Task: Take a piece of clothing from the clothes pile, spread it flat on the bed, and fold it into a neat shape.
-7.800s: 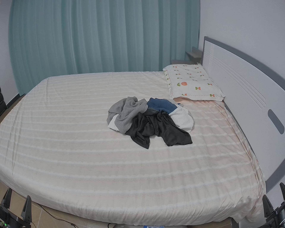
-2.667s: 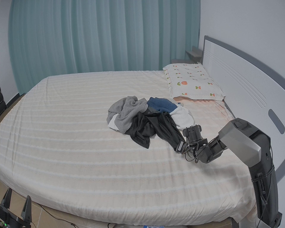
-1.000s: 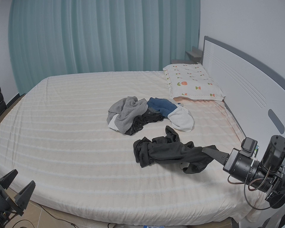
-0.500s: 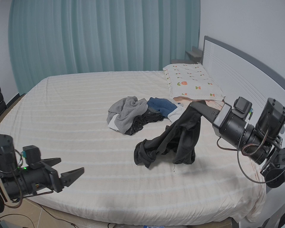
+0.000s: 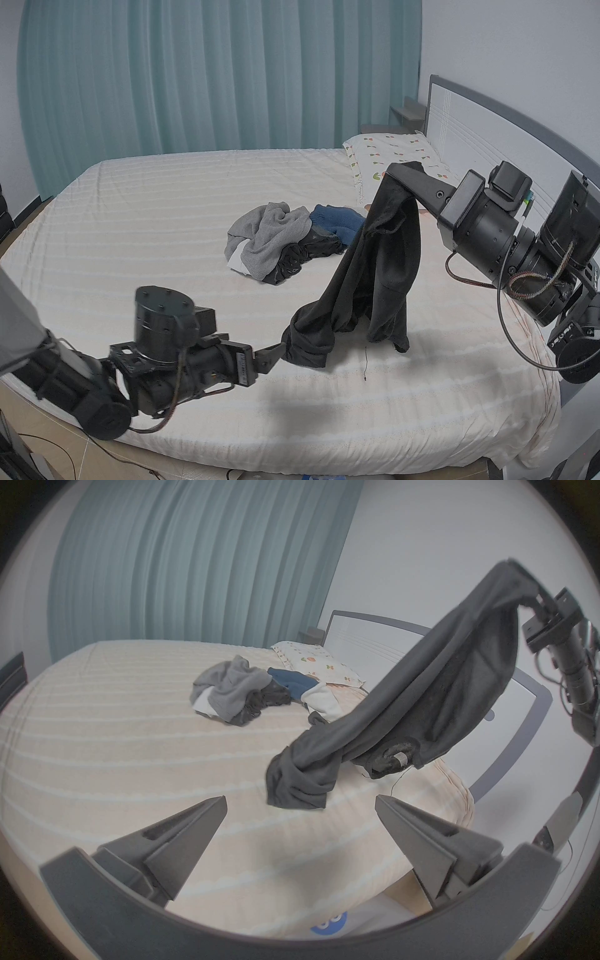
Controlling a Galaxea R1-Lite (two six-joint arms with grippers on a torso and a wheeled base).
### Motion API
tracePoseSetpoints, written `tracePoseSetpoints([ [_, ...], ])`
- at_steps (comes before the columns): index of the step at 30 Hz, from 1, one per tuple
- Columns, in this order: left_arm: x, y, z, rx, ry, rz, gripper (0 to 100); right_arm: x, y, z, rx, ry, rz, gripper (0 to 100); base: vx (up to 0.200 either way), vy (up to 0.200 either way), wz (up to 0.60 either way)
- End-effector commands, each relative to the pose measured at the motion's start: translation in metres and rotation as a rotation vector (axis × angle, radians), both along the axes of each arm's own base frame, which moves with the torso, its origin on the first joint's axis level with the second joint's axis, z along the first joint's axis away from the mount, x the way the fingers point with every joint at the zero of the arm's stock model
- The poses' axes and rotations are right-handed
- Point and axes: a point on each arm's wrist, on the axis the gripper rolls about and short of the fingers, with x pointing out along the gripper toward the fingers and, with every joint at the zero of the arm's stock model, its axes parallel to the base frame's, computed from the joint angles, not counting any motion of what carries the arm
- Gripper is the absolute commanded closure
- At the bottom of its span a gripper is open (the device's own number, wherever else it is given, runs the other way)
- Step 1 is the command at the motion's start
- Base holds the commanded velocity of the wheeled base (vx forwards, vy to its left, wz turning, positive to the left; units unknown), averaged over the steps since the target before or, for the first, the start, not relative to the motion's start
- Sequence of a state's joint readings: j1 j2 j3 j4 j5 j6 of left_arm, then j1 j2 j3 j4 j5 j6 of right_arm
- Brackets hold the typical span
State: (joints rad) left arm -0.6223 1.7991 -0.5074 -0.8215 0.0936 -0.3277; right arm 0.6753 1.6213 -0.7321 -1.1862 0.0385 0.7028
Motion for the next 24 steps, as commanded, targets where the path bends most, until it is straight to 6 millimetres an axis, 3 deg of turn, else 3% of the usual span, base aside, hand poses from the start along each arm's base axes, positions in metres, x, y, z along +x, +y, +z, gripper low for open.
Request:
tracePoseSetpoints([
  [1,0.018,-0.042,-0.048,0.010,0.079,-0.018,0,0.012,0.019,-0.007,-0.023,-0.003,-0.001,100,0.000,0.000,0.00],
  [3,0.019,-0.046,-0.053,0.001,0.088,-0.020,0,0.014,0.022,-0.005,-0.022,-0.020,-0.006,100,0.000,0.000,0.00],
  [4,0.019,-0.052,-0.058,-0.027,0.093,-0.016,0,0.017,0.022,0.014,0.019,-0.080,-0.014,100,0.000,0.000,0.00],
  [6,0.021,-0.055,-0.060,-0.052,0.085,0.005,0,0.020,0.022,0.032,0.057,-0.124,-0.023,100,0.000,0.000,0.00],
  [13,0.044,-0.071,-0.079,-0.091,0.023,0.107,0,0.021,0.021,0.054,0.117,-0.175,-0.052,100,0.000,0.000,0.00],
  [16,0.059,-0.076,-0.083,-0.128,-0.012,0.170,0,0.022,0.021,0.049,0.109,-0.162,-0.064,100,0.000,0.000,0.00],
  [19,0.077,-0.067,-0.086,-0.129,-0.034,0.240,0,0.023,0.019,0.044,0.103,-0.147,-0.077,100,0.000,0.000,0.00],
  [22,0.106,-0.043,-0.090,-0.132,-0.063,0.361,0,0.029,0.009,0.044,0.109,-0.141,-0.108,100,0.000,0.000,0.00],
  [23,0.106,-0.043,-0.090,-0.132,-0.063,0.361,0,0.029,0.009,0.044,0.109,-0.141,-0.108,100,0.000,0.000,0.00],
  [24,0.119,-0.027,-0.088,-0.138,-0.076,0.412,0,0.030,0.006,0.043,0.119,-0.132,-0.109,100,0.000,0.000,0.00],
])
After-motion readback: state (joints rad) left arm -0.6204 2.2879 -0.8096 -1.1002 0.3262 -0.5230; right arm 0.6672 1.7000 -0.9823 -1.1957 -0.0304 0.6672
